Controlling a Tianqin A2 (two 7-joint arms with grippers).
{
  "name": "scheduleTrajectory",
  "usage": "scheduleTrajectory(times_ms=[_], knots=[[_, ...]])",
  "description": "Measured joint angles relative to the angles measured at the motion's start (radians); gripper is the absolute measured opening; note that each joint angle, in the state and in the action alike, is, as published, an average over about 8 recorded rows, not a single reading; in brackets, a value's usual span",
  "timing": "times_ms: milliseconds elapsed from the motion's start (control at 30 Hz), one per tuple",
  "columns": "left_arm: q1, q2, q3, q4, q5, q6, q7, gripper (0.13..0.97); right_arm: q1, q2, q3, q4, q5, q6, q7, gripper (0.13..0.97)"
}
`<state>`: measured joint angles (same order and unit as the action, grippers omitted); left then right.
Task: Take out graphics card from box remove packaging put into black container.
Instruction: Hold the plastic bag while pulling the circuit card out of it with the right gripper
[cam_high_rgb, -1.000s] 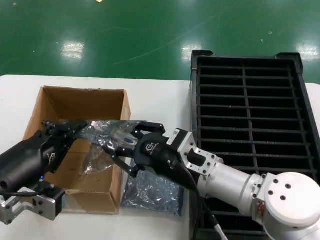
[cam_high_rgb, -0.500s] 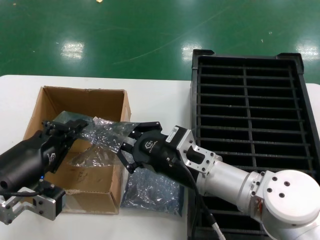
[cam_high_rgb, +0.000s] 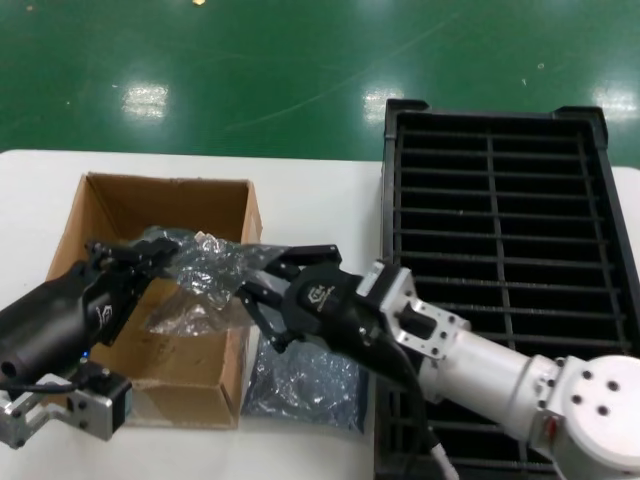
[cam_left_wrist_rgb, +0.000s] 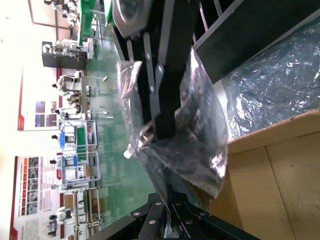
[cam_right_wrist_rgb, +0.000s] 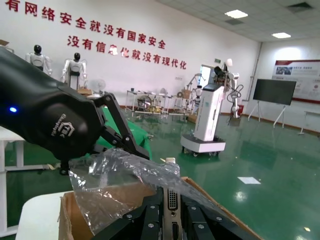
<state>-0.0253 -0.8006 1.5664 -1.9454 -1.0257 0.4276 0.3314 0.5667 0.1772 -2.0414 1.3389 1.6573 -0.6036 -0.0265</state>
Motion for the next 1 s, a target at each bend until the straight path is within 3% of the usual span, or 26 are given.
scheduleTrajectory(times_ms=[367,1000], knots=[[0.0,0.0,0.0,0.0,0.0,0.0,0.0,0.139,-0.077,0.067,0.025,0.118,0.034,-0.014,-0.007,0.188],[0.0,0.0,0.0,0.0,0.0,0.0,0.0,0.139,-0.102,0.045,0.007,0.124,0.055,0.002,0.055,0.188]])
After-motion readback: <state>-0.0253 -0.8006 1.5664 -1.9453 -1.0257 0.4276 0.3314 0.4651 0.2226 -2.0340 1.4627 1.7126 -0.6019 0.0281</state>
